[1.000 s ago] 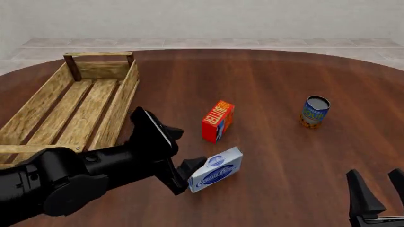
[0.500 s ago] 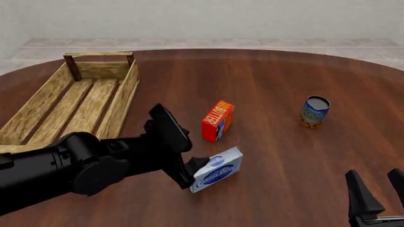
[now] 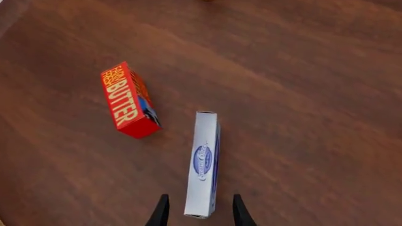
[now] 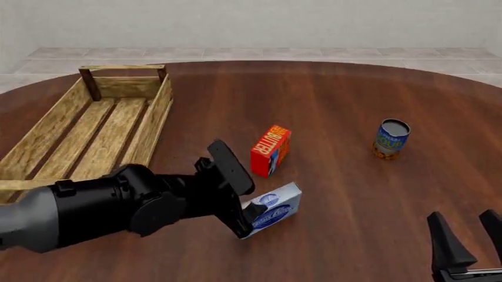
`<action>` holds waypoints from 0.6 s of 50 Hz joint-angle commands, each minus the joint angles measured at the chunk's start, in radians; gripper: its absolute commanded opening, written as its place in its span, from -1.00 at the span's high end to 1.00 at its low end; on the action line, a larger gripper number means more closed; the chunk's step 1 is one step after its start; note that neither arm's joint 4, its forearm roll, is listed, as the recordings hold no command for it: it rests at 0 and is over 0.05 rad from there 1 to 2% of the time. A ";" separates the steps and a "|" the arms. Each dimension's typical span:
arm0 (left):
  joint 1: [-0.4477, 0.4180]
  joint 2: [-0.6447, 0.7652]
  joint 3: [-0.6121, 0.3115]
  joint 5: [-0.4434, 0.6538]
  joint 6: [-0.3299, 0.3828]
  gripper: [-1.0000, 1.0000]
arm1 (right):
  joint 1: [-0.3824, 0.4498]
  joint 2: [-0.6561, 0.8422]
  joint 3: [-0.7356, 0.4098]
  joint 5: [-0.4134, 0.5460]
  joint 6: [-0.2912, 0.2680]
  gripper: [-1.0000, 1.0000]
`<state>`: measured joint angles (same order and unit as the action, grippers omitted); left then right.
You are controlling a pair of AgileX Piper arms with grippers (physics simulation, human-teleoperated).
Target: Pick up the cream cheese and put it in the tray.
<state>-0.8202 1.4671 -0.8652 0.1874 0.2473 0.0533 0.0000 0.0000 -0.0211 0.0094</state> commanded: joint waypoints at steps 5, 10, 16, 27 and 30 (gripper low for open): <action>0.000 0.089 -0.026 -0.012 0.002 -1.00 | 0.003 0.000 0.000 0.003 -0.001 -1.00; 0.000 0.112 -0.017 -0.026 0.019 -1.00 | 0.015 0.000 0.000 0.000 0.018 -1.00; 0.000 0.130 -0.012 -0.037 0.015 -1.00 | 0.015 0.000 0.000 -0.001 0.014 -1.00; 0.008 0.181 -0.003 -0.069 0.011 -1.00 | 0.014 0.000 0.000 -0.003 0.014 -1.00; 0.012 0.187 -0.005 -0.068 0.014 -1.00 | 0.015 0.000 0.000 -0.004 0.015 -1.00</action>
<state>-0.8147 1.6173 -0.8729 0.1364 0.2585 0.0663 0.0001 0.0000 -0.0231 0.0216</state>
